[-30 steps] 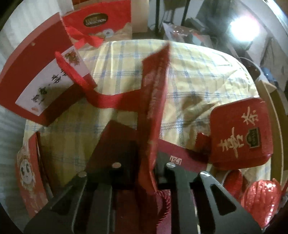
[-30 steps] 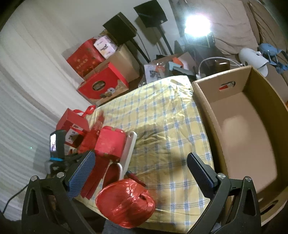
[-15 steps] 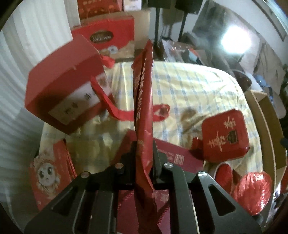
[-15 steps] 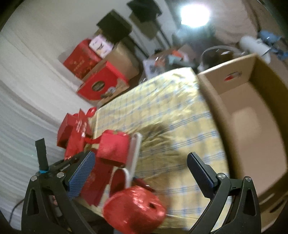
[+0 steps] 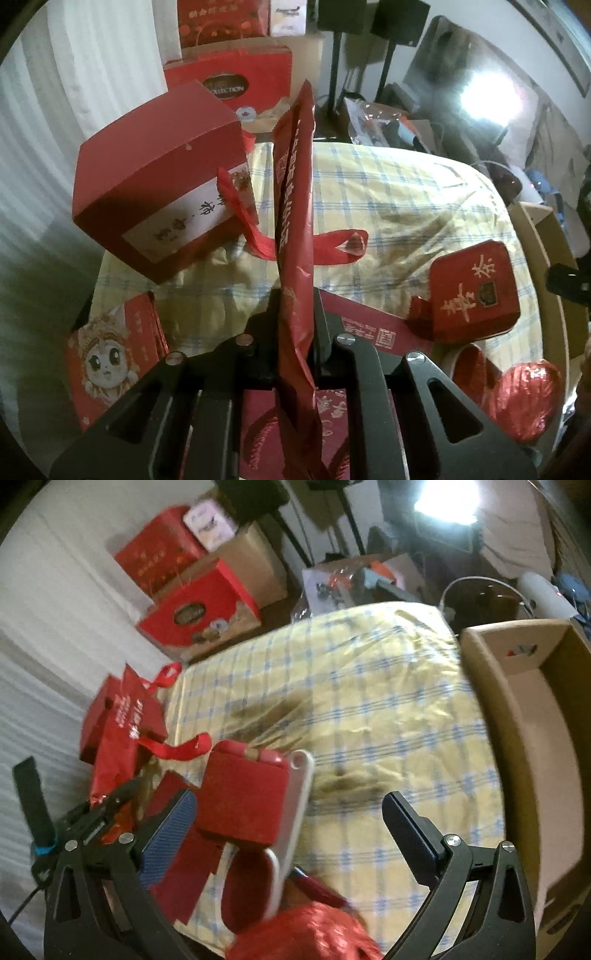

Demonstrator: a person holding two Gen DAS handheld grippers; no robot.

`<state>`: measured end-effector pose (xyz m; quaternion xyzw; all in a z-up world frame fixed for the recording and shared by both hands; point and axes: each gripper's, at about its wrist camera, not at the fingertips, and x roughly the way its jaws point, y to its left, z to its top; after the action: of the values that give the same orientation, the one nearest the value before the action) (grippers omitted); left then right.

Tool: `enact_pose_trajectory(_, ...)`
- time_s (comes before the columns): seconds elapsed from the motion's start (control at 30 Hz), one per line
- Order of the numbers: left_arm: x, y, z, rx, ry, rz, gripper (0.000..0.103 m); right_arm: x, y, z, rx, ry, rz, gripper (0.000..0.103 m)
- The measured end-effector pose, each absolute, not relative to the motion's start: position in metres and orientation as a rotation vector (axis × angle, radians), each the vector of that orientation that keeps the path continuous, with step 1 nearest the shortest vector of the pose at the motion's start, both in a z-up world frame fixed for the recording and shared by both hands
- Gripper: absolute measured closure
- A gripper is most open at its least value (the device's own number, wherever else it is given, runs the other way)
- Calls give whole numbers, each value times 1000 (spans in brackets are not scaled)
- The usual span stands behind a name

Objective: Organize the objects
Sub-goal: 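Grasp the red lidded box with the right tool while the left tool holds the bag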

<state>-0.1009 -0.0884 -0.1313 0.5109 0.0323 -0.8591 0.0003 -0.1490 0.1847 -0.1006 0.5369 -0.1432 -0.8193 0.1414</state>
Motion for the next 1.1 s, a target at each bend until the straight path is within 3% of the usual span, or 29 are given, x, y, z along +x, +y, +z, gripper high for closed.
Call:
enact_pose_trajectory(0.3, -96, -93, -121, 1587, 110, -2738, 91, -161, 154, -131, 1649, -466, -2284, 9)
enact_pose_trajectory(0.47, -90, -89, -120, 1589, 85, -2755, 91, -168, 148, -140, 1690, -472, -2293, 19)
enact_pose_trajectory(0.63, -87, -93, -117, 1574, 103, -2750, 91, -168, 135, -137, 1708, -357, -2324, 21)
enact_pose_trajectory(0.87, -75, -96, -108, 1479, 37, -2716, 91, -165, 96, -140, 1697, -127, -2356, 34)
enact_pose_trajectory(1.1, -69, -100, -104, 1475, 94, -2732, 91, -172, 67, -147, 1699, 75, -2394, 37)
